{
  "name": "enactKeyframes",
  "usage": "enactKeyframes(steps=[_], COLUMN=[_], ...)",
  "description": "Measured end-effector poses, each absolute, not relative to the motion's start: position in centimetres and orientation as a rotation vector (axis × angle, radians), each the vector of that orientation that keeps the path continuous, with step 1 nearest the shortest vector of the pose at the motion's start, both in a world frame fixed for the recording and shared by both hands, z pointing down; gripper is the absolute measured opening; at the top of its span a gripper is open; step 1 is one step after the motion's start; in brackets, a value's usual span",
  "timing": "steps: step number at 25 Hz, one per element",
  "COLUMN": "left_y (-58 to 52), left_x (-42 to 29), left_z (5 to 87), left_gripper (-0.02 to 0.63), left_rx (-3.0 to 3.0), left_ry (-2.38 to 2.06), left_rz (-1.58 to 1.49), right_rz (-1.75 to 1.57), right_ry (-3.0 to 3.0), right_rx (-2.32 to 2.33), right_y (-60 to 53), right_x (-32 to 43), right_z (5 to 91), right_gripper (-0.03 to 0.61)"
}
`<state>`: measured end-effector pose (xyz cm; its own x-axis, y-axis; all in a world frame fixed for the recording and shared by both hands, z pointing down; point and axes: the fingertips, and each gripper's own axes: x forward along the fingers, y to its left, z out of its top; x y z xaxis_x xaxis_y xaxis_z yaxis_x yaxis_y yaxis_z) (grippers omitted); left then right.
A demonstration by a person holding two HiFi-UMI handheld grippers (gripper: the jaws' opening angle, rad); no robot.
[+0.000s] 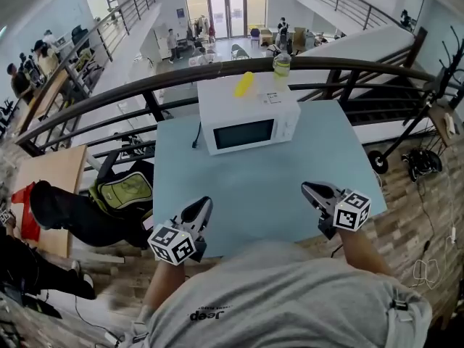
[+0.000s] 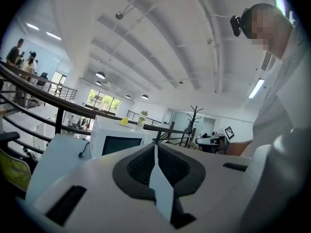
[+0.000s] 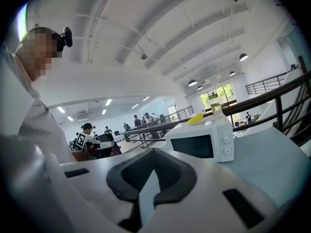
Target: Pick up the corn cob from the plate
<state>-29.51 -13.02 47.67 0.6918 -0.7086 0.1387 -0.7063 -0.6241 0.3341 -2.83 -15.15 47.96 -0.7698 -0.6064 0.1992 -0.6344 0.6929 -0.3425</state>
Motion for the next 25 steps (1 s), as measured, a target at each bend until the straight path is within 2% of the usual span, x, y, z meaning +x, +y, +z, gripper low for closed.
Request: enactKeyframes(steps=[6, 7, 8, 9, 10, 14, 16, 20, 25], left_y=[-15.8, -16.0, -16.3, -16.6, -17.2, -21.4, -22.8, -23.6, -23.8], left_x=[-23.3, -21.8, -20.2, -18.8, -17.6, -13.6, -11.6, -8.7, -9.2], left_z=[45.9, 45.0, 44.0, 43.1, 42.4, 43.2, 43.5, 42.0, 42.9], left_gripper=[0.030, 0.084, 0.171, 0.213, 0.222, 0.220, 0.198, 0.199, 0.227], left_rx=[2.576, 2.584, 2.585, 2.576, 2.562, 2.504, 2.491, 2.506, 2.477], left_ry=[-1.045, -0.970, -0.893, -0.847, -0.845, -1.090, -1.140, -1.055, -0.967], left_rz=[-0.086, -0.147, -0.215, -0.274, -0.309, -0.173, -0.112, -0.178, -0.186], right_rz=[0.673, 0.676, 0.681, 0.691, 0.704, 0.704, 0.688, 0.658, 0.675], right_ry=[-2.870, -2.877, -2.881, -2.882, -2.885, -2.919, -2.938, -2.971, -2.967], right_rx=[0.966, 0.941, 0.913, 0.885, 0.856, 0.761, 0.732, 0.682, 0.679], right_y=[-19.1, -19.9, -20.8, -21.8, -22.7, -27.0, -29.0, -32.0, -33.8], right_x=[1.5, 2.5, 3.5, 4.6, 5.7, 9.9, 11.5, 12.9, 11.1], right_z=[49.4, 49.6, 49.8, 50.1, 50.2, 50.1, 49.9, 49.7, 50.7], right_gripper=[0.015, 0.015, 0.015, 0.015, 0.015, 0.015, 0.015, 0.015, 0.015])
